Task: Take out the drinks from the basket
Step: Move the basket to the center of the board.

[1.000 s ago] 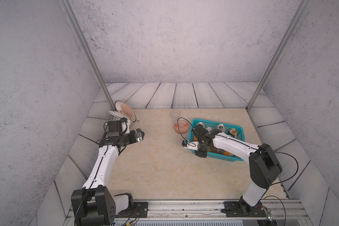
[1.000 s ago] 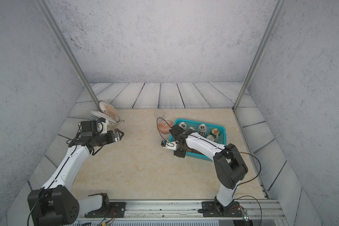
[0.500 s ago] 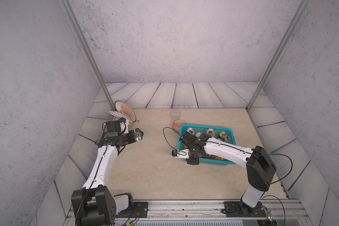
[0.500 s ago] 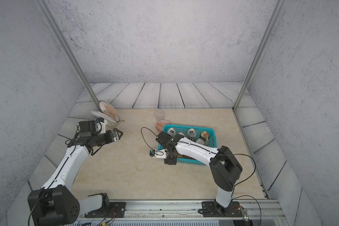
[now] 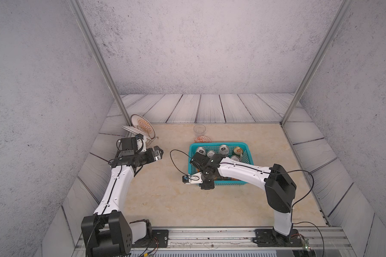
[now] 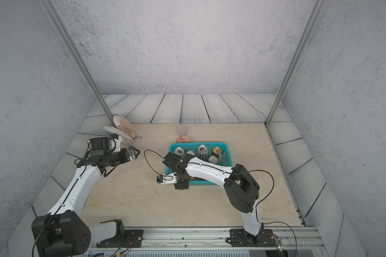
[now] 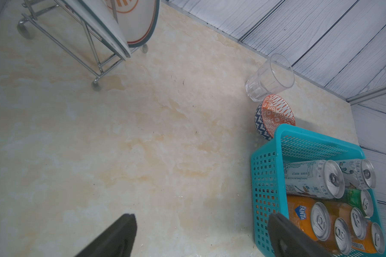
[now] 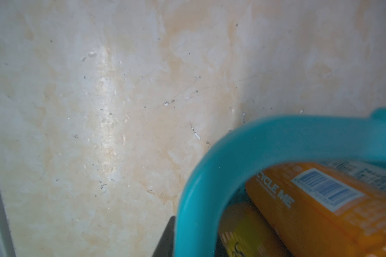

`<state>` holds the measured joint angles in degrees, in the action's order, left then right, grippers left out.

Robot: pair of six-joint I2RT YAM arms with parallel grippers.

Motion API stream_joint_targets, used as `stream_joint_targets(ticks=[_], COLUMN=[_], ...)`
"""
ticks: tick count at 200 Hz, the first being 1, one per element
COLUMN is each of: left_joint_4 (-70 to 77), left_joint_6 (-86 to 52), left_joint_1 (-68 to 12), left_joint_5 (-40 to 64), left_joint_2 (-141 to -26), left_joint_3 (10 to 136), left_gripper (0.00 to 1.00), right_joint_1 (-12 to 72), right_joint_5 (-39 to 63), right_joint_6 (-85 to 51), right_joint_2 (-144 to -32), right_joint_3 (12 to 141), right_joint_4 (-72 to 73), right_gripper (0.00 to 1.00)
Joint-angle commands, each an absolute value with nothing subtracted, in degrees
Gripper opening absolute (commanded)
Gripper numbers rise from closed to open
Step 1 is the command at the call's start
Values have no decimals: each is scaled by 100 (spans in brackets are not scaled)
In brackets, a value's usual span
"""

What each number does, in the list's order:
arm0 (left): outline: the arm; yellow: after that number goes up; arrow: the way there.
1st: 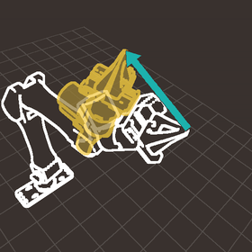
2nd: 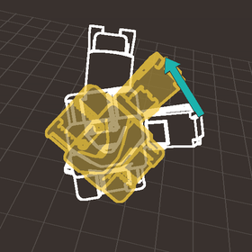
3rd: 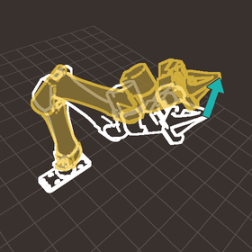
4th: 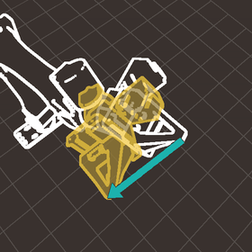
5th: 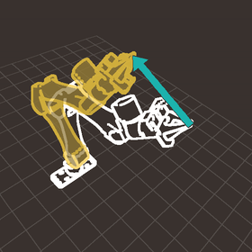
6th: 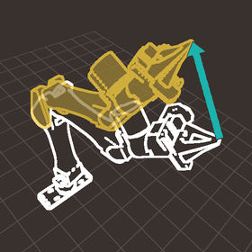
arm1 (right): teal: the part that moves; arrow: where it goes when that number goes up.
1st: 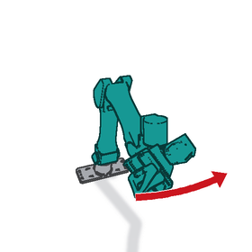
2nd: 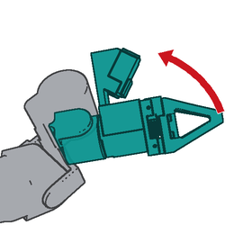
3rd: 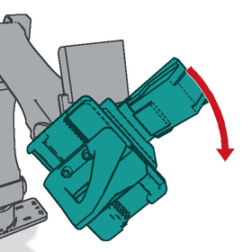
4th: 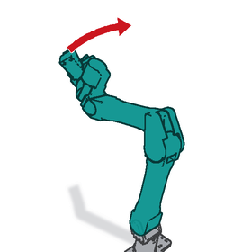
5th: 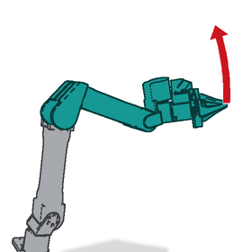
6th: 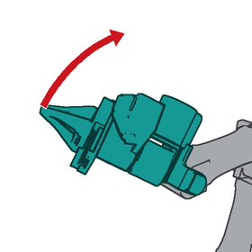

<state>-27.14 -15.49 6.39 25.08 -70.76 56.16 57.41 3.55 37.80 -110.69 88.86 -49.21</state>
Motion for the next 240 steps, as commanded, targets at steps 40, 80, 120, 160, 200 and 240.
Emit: stream_joint_targets(ticks=[40,80,120,160,200,240], left_joint_4=[-2689,-2700,-2675,-2421,-2139,-2249], left_joint_6=[-1520,-1505,-1490,-1432,-1443,-1309], left_joint_1=[714,729,721,722,603,-161], left_joint_5=[2496,2494,2550,2808,3025,2610], left_joint_2=[-7059,-7062,-7024,-6863,-6644,-6590], left_joint_3=[5561,5561,5557,5459,5345,5487], left_gripper=[99,99,99,99,99,99], right_joint_1=[5892,5893,5897,5891,5817,5021], right_joint_5=[1094,1081,979,723,-41,-277], right_joint_6=[4290,4237,4068,3622,2757,1500], right_joint_2=[-11405,-11324,-10915,-9902,-8642,-7415], right_joint_3=[9483,9444,9390,8919,8240,7388], right_joint_4=[-4307,-4329,-4498,-4460,-4421,-4410], right_gripper=[22,29,50,60,71,77])
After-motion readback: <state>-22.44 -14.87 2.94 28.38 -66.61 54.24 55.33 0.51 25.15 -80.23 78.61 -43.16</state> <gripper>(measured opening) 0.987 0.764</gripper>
